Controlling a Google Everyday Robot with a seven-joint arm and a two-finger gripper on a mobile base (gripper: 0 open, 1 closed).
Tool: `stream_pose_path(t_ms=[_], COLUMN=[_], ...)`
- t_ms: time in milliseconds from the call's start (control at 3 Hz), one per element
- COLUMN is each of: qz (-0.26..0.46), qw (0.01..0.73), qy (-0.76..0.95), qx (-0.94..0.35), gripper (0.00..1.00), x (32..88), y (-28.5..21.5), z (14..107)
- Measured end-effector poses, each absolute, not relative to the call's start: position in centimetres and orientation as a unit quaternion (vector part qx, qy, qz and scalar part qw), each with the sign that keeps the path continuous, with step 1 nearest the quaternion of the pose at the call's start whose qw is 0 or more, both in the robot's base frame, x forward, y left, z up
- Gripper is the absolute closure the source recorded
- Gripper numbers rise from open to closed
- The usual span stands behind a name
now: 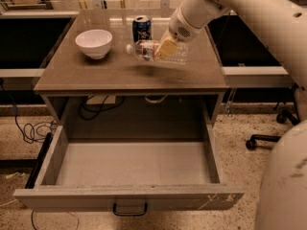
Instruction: Place water bottle into top drawer
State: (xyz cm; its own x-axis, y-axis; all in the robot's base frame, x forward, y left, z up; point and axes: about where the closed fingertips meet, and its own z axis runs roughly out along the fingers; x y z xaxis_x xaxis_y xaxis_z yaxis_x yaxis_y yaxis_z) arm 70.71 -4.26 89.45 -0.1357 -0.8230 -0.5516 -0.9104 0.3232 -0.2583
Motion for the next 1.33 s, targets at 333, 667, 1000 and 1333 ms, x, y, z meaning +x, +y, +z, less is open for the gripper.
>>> stream_pose_path(t_ms=[333,667,1000,1333], qz=[0.059,0.046,0.039,0.039], qw=[0.325,0.337,0.348,0.348], qy=[0.744,0.743,0.752,0.752], qx=[-0.581,-0.576,-0.558,-0.558], gripper=[1.0,1.0,1.0,1.0], x=[68.7,66.2,59.8,59.8], y=[-5.1,-6.7,-9.9,-9.9], z=[91.4,92.8,93.1,93.1])
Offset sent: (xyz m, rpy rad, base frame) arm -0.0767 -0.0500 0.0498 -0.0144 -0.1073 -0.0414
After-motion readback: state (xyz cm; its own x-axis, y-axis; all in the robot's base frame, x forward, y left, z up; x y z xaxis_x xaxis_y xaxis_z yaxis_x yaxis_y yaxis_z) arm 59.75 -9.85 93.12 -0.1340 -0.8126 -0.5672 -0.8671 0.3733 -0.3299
